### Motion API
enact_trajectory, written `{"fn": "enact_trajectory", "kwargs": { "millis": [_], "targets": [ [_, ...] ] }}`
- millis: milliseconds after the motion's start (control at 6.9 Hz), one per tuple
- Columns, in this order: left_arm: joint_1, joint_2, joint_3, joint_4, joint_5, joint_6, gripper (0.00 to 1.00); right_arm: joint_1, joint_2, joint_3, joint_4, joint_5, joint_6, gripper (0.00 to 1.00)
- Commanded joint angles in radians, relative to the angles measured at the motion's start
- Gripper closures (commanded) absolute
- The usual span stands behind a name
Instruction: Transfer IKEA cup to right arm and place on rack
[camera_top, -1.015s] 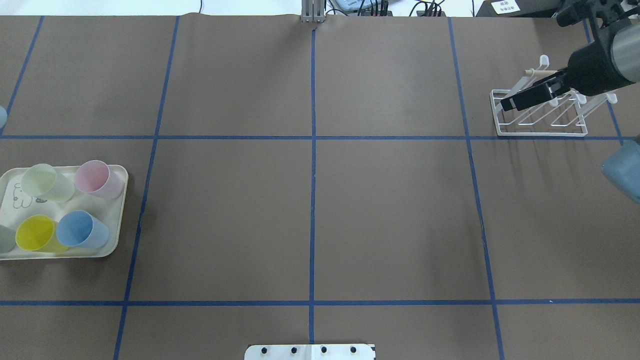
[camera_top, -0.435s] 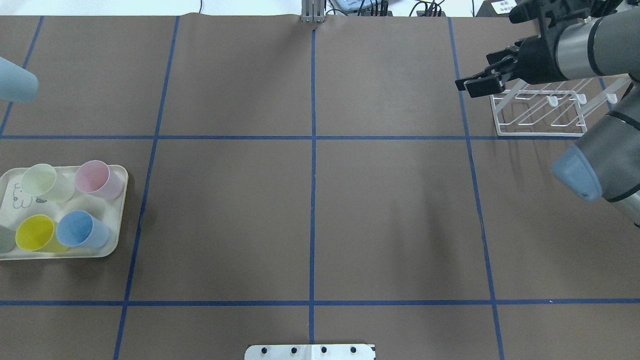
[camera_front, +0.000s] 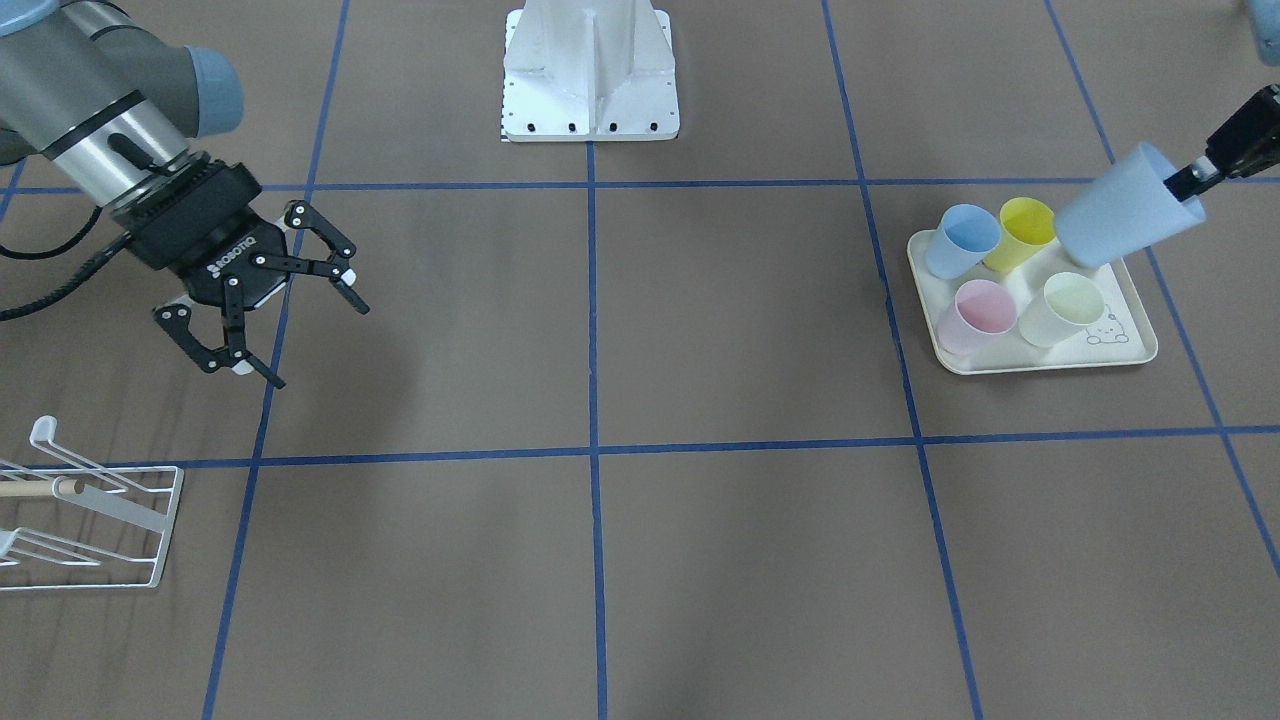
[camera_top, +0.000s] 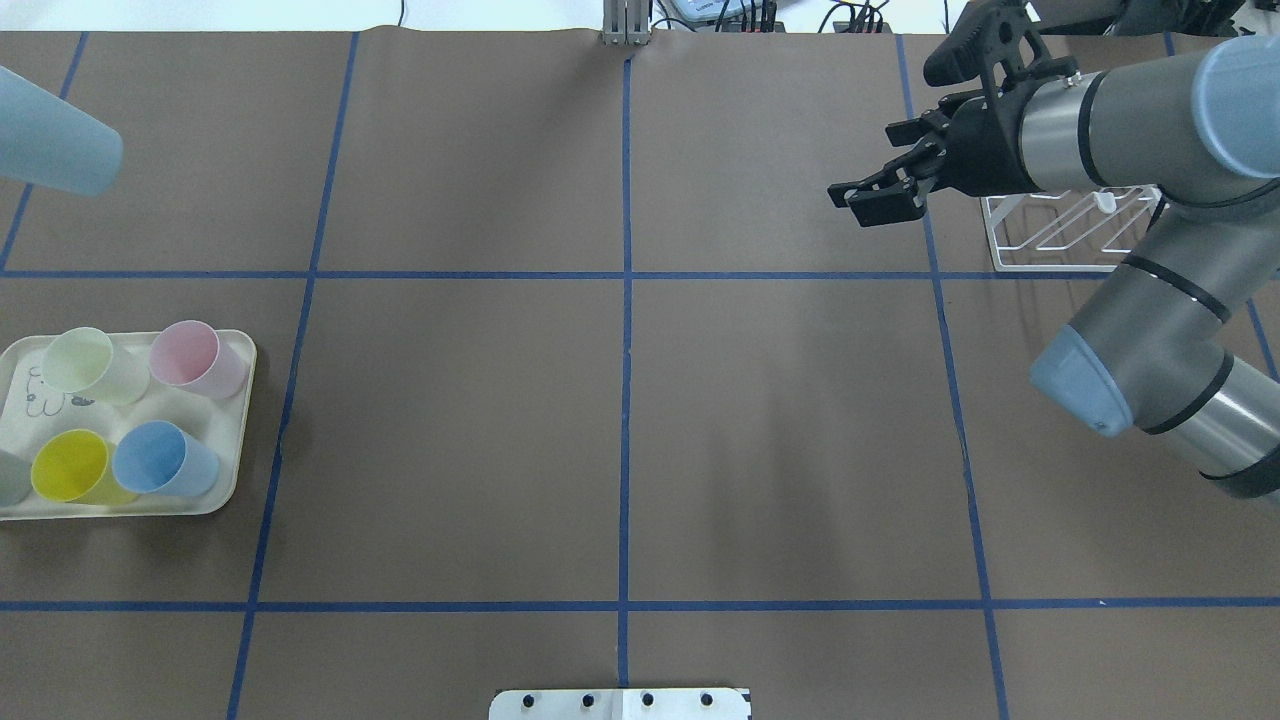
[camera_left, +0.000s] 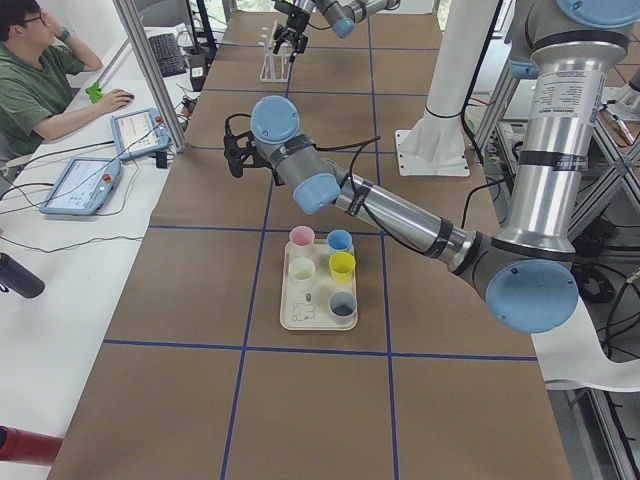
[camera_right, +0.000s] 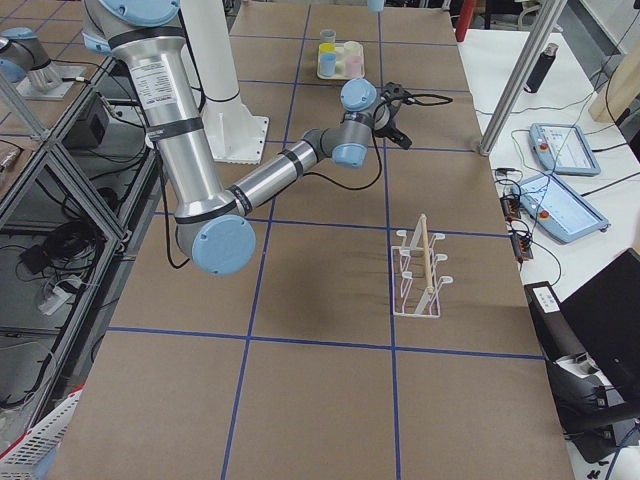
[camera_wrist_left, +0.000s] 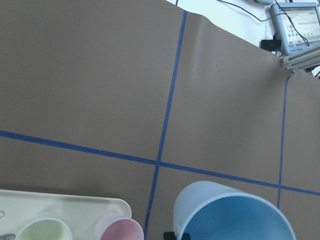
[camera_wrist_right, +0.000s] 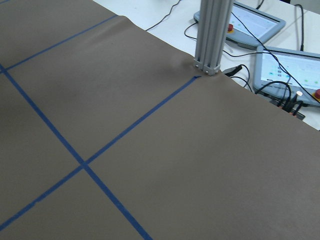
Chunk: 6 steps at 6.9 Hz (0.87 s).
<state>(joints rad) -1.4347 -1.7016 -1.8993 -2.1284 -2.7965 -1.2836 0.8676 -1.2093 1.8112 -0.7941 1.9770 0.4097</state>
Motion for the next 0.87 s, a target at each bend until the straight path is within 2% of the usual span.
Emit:
{"fn": "enact_trajectory", "kwargs": {
  "millis": [0, 145, 435, 580, 725],
  "targets": [
    [0.04, -0.041, -0.001, -0.092, -0.018, -0.164, 1.0, -0.12, 0.053, -0.006, 0.032, -0.126, -0.006, 0.05],
    [0.058, -0.08, -0.003, -0.094, -0.018, -0.222, 1.0, -0.183, 0.065, -0.01, 0.1, -0.174, -0.044, 0.05],
    [0.129, -0.14, -0.011, -0.097, -0.006, -0.268, 1.0, -0.292, 0.065, -0.054, 0.311, -0.292, -0.055, 0.05],
    [0.157, -0.186, -0.027, -0.1, 0.046, -0.357, 1.0, -0.338, 0.074, -0.061, 0.349, -0.352, -0.101, 0.05],
    [0.257, -0.238, -0.065, -0.1, 0.163, -0.482, 1.0, -0.364, 0.1, -0.062, 0.348, -0.398, -0.107, 0.05]
  ]
}}
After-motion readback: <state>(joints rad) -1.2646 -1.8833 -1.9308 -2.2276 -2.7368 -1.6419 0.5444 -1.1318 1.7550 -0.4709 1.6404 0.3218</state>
